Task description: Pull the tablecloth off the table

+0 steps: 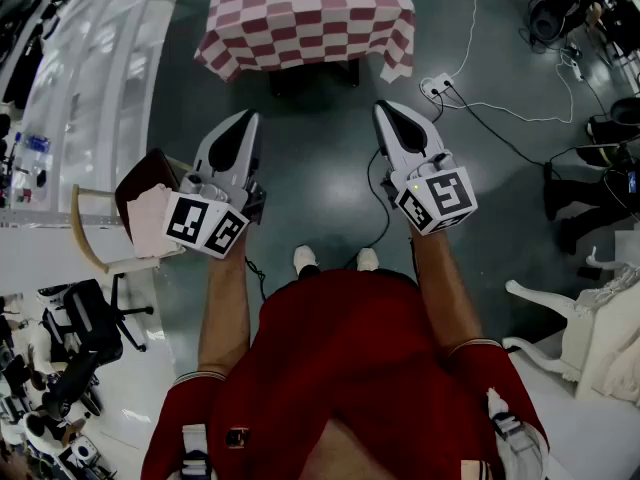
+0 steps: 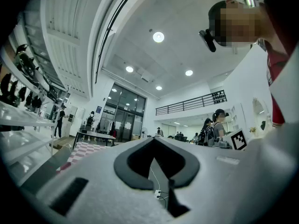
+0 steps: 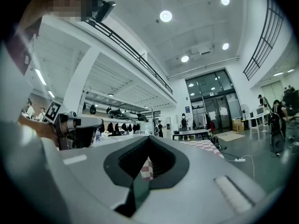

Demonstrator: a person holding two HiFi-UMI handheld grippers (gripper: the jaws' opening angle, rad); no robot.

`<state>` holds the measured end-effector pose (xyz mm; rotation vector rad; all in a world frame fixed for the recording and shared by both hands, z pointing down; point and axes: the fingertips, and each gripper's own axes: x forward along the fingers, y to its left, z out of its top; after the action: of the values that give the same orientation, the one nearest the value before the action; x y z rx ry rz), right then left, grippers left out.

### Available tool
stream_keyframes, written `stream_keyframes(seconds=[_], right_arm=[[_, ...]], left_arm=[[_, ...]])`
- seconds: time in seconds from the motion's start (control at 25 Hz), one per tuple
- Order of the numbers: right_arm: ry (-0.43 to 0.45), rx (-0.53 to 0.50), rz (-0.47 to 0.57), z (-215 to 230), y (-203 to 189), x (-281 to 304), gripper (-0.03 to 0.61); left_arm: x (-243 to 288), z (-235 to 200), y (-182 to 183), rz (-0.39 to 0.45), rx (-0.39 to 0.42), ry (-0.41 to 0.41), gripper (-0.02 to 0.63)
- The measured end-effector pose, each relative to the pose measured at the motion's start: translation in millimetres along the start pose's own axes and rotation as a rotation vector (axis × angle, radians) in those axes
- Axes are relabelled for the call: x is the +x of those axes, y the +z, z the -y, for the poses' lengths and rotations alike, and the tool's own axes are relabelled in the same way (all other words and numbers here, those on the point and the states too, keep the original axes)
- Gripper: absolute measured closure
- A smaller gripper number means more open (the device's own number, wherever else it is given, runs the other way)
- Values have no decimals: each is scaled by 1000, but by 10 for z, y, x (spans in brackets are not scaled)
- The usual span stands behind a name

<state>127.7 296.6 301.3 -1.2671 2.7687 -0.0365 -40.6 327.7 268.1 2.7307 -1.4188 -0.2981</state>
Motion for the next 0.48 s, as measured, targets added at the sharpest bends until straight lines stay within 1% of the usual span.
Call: stream_keyframes(seconds=[0.24,0.48], right_arm=[[-6,37,28,-58,10,71,568],[-37,28,19,-167,-23,213,568]], left_arm=[[-52,-113,6,5,-5,-2,611],[-187,-349,41,18,-17,-1,611]])
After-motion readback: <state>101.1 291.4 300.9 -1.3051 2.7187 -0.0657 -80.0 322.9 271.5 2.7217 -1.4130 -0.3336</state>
